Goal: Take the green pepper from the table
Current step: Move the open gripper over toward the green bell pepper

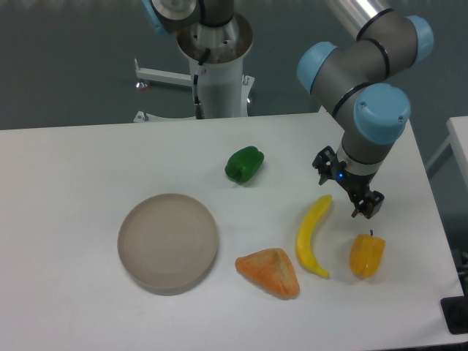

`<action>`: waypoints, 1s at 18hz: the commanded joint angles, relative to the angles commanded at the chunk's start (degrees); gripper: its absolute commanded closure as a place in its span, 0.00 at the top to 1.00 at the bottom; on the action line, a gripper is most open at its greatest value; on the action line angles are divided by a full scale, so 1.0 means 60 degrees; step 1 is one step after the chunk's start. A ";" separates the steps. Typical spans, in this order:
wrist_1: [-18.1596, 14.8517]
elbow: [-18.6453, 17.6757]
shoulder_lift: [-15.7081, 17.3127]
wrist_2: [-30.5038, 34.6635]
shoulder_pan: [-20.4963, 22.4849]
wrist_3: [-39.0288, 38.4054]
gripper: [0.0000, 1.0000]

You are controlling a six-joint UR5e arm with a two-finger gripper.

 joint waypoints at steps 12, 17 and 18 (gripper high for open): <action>0.0087 -0.3029 0.1698 -0.0073 0.0000 0.0132 1.00; 0.0088 -0.4407 0.2372 -0.0117 -0.0117 0.0030 1.00; 0.0146 -0.4525 0.2402 -0.0117 -0.0117 0.0000 1.00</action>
